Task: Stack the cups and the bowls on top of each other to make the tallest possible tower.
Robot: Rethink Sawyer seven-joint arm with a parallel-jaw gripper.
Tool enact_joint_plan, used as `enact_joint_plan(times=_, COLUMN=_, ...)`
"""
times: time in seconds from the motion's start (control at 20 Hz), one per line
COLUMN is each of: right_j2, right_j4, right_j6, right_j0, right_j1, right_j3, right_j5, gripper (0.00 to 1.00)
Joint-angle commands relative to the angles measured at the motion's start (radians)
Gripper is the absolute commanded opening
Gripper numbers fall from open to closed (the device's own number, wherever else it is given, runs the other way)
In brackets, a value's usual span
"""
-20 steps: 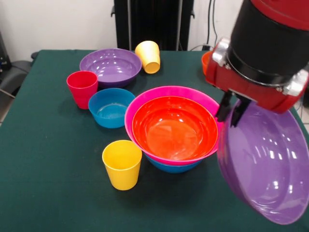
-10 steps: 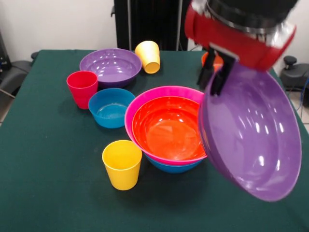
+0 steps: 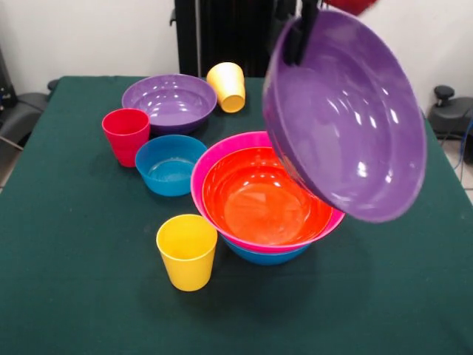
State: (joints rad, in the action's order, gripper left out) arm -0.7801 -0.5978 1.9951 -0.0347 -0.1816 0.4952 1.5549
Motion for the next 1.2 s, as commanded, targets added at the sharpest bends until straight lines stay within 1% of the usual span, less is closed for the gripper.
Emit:
enact_joint_plan(times=0.05, right_j2=0.191, right_j4=0.154, right_j6=-0.363, right_j0=0.010, right_j1=-0.124, right_j3=0.277, right_j5=-0.125, gripper=0.00)
enact_joint_plan(times=0.3, right_j2=0.236, right_j4=0.202, right_j6=-0.367, right_j0=0.006, right_j1=-0.157, right_j3=0.353, right_j5=-0.191, gripper=0.00)
enact_joint_plan(times=0.5, right_j2=0.276, right_j4=0.232, right_j6=-0.364, right_j0=-0.009, right_j1=-0.166, right_j3=0.389, right_j5=-0.240, gripper=0.00)
enact_joint_plan(times=0.9, right_j2=0.345, right_j4=0.276, right_j6=-0.309, right_j0=-0.012, right_j1=-0.192, right_j3=0.477, right_j5=-0.348, gripper=0.00)
enact_joint_plan(times=1.2, right_j2=0.378, right_j4=0.307, right_j6=-0.281, right_j0=-0.010, right_j1=-0.224, right_j3=0.526, right_j5=-0.377, gripper=0.00)
